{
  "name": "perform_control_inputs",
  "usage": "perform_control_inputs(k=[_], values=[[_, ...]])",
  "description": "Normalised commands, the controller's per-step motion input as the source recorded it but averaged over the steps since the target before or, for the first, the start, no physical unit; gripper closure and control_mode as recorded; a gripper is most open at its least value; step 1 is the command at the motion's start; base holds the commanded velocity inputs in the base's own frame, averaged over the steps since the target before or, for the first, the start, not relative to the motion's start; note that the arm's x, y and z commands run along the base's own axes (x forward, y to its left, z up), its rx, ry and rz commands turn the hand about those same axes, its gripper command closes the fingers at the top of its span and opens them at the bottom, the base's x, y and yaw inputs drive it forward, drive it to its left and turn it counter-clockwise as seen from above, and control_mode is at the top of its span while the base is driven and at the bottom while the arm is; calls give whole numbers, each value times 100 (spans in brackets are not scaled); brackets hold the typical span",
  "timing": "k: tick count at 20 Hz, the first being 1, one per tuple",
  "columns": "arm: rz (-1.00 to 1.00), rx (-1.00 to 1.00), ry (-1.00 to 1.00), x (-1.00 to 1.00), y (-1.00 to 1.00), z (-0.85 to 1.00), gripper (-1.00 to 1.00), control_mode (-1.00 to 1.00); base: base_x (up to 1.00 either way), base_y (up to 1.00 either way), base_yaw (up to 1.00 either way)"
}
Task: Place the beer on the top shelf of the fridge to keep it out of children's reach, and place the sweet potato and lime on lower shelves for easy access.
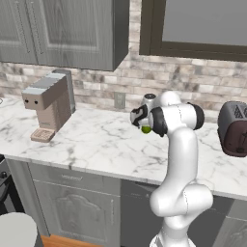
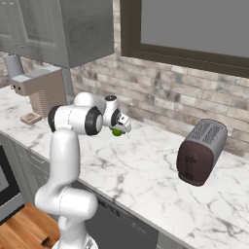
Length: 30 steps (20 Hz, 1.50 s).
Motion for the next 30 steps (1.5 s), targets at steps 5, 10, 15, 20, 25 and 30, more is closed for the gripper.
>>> perform_control_inputs(k=[5,10,15,20,25,30], values=[[-4,-1,9,0,0,-19,-100,-100,0,0,0],[-4,-2,9,0,0,-18,-100,-100,0,0,0],[-4,-2,9,-6,0,-14,-100,-100,0,0,0],[-3,-1,10,-15,0,-10,-100,-100,0,0,0],[-1,0,7,-26,0,-9,-100,-100,0,0,0],[0,0,5,-21,0,-5,-100,-100,0,0,0]])
